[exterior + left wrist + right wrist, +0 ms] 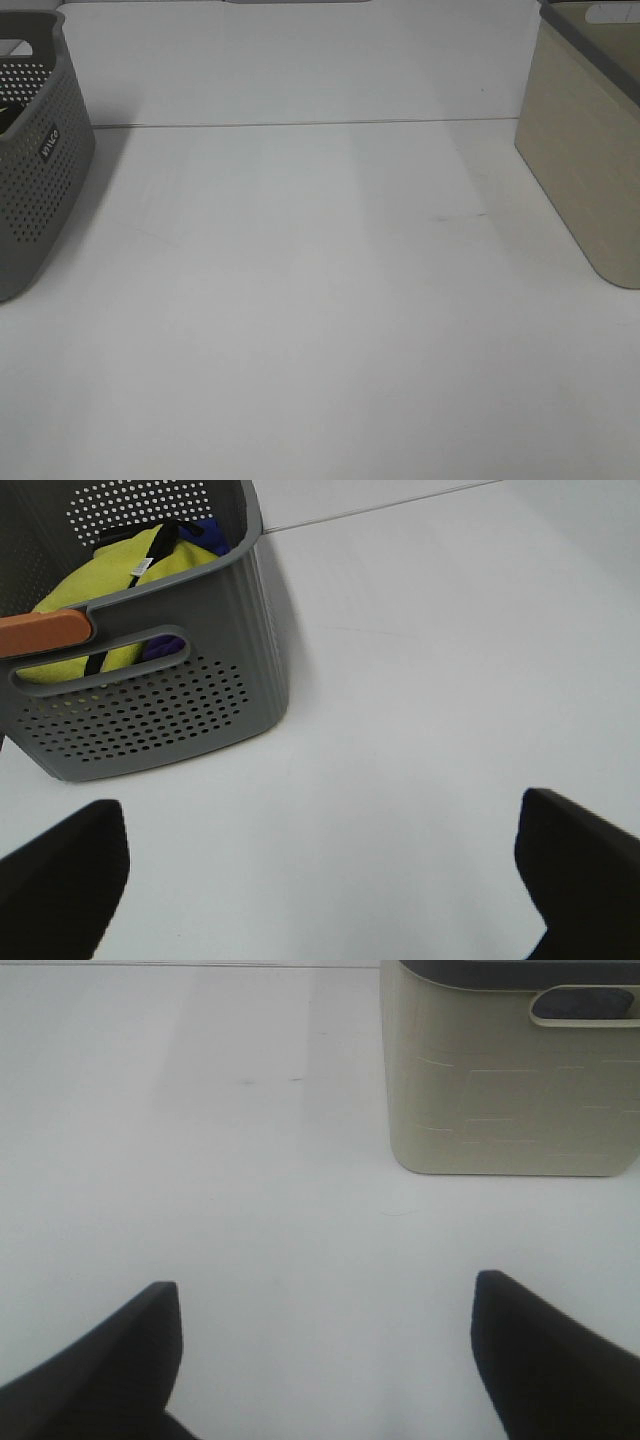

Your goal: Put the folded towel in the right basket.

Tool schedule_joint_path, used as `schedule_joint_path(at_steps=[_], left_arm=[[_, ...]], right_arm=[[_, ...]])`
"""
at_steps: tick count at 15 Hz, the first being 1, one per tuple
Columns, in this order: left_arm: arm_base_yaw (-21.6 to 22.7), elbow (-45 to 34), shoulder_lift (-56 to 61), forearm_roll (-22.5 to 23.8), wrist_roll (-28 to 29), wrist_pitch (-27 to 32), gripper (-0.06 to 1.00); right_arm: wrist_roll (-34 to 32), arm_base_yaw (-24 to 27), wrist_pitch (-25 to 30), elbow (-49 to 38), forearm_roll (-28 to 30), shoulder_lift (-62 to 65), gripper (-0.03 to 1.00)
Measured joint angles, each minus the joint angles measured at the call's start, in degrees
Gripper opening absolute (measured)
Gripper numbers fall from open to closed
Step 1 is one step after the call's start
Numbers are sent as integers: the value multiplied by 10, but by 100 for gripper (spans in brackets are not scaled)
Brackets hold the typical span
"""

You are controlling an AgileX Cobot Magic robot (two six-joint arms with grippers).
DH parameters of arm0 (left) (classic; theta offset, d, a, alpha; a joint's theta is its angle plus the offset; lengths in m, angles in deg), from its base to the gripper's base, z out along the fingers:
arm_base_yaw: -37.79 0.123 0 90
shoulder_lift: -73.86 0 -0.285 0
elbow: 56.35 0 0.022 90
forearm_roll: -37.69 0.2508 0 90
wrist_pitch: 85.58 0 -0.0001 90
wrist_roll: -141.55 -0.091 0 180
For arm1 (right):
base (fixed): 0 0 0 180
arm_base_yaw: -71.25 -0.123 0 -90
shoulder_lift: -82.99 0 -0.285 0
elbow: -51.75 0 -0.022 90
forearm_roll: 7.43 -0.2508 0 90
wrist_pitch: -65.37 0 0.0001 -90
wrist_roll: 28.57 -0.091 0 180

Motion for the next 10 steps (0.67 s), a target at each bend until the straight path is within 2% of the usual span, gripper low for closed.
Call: schedule_joint_path(at_steps=[10], left_arm=[[0, 0, 0, 0, 0, 0, 99]], right_arm=[[0, 25, 0, 0, 0, 13, 74]])
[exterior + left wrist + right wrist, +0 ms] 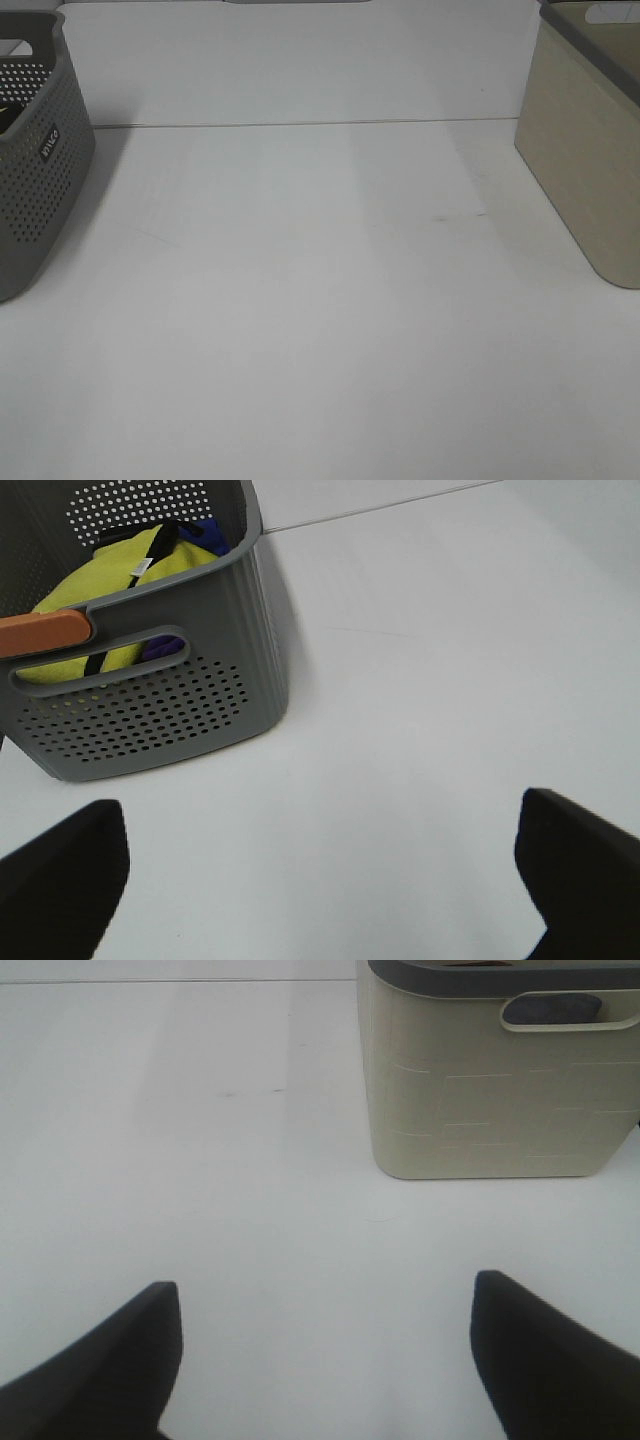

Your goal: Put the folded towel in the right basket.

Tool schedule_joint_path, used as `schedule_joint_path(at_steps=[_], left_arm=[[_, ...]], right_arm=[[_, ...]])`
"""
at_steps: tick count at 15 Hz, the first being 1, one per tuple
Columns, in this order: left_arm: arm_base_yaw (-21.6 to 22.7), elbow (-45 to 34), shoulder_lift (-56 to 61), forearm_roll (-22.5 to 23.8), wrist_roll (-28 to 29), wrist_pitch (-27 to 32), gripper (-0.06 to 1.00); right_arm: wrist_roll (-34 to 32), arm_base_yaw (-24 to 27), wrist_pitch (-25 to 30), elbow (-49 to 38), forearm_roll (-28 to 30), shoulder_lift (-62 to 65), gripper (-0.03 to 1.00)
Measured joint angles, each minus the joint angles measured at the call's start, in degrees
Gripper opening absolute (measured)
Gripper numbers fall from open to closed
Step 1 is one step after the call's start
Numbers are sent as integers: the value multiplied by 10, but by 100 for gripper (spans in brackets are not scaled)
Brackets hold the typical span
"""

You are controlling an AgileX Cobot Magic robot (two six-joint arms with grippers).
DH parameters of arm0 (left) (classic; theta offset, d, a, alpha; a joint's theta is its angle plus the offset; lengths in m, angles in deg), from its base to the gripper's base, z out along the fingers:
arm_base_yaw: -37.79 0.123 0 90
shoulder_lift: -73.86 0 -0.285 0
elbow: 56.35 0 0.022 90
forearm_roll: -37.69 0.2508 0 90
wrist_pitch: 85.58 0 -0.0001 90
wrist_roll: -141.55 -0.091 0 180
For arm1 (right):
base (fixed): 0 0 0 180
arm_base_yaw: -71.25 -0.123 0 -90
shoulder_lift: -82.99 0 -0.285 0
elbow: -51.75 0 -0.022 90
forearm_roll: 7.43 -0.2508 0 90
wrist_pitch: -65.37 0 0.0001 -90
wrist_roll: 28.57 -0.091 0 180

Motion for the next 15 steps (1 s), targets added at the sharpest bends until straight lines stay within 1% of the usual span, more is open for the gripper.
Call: schedule_joint_path(at_steps=[15], left_arm=[[0, 0, 0, 0, 0, 0, 99]], right_arm=[[0, 0, 1, -2, 0, 0, 74]])
